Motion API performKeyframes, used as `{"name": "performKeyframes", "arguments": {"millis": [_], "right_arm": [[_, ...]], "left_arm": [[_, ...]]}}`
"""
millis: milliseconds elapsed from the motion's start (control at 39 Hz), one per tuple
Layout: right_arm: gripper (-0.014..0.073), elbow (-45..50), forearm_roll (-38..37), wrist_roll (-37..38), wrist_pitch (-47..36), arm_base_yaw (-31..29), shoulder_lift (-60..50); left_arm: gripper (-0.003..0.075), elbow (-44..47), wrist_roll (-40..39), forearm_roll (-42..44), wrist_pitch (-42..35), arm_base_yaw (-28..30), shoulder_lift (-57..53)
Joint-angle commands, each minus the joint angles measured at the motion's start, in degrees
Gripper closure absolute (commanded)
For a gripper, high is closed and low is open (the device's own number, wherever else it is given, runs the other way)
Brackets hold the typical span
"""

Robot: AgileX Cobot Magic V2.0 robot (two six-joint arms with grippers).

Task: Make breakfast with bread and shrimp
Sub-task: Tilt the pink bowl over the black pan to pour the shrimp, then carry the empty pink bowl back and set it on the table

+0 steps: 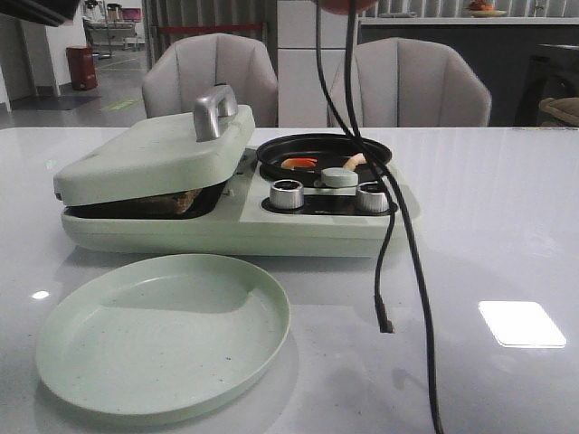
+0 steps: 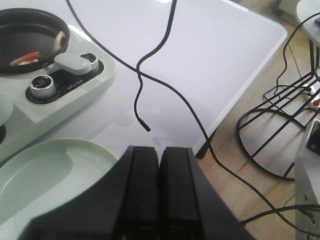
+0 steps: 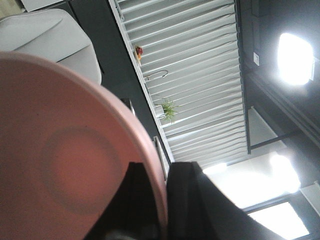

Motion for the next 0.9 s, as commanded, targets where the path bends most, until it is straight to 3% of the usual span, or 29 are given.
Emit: {"name": "performKeyframes", "arguments": {"millis": [0, 180, 282, 385, 642, 873], "right_arm": [[0.0577, -2.2, -0.3, 0.3, 2.5, -0.1, -3.8], [0.0577, -2.1, 18.9, -3.7, 10.0, -2.9, -4.5], [0.0577, 2.1, 32.8, -4.9, 9.9, -6.0, -7.7], [0.0577, 10.6, 40.5, -4.9, 6.1, -8.5, -11.9], [0.0577, 36.6, 50.8, -4.9, -6.1, -15.9, -28.0], [0.0577, 52.6, 68.1, -4.9, -20.5, -28.2, -37.8]], "left_arm": [[0.0622, -1.7, 0.2, -2.0, -3.3, -0.5, -0.4], [0.0622, -1.7, 0.2, -2.0, -3.3, -0.5, -0.4], [0.0622, -1.7, 0.2, -2.0, -3.3, -0.5, -0.4], [0.0622, -1.7, 0.2, -2.0, -3.3, -0.5, -0.4], [0.0622, -1.7, 0.2, -2.0, -3.3, -0.5, -0.4], [0.0622, -1.7, 0.2, -2.0, -3.3, -0.5, -0.4]]}}
